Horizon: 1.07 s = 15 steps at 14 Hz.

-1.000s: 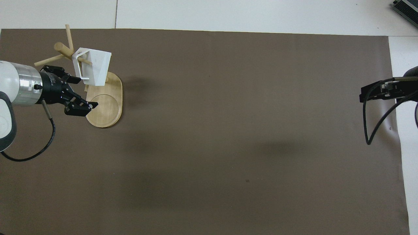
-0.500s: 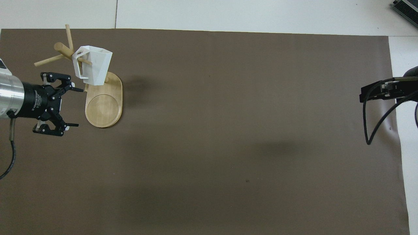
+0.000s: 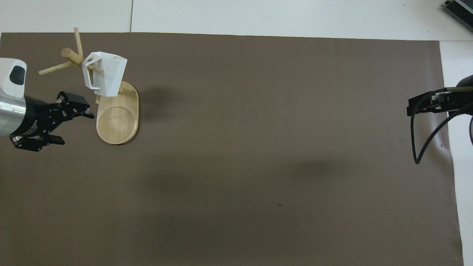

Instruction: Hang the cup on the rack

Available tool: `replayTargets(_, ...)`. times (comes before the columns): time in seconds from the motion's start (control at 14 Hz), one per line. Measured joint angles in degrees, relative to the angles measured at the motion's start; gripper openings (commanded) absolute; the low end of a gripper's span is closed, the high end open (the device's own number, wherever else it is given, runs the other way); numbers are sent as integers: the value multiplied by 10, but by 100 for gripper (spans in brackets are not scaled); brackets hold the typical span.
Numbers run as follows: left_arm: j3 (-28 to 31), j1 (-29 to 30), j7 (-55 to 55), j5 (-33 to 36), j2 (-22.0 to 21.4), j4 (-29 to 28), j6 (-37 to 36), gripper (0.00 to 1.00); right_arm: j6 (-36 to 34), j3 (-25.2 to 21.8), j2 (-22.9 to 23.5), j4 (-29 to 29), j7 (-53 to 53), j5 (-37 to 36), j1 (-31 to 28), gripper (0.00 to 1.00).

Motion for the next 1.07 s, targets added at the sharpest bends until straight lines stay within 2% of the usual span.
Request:
replayTargets(0.57, -5, -8, 244, 56, 8, 76, -67, 100, 0, 0, 0, 0, 0, 0, 0, 100)
replayTargets(0.86, -4, -8, 266, 64, 24, 126, -102, 100, 0, 0, 0, 0, 0, 0, 0, 100)
replayTargets(1.07, -3, -7, 291, 64, 36, 143, -117, 100, 0, 0, 0, 0, 0, 0, 0, 100)
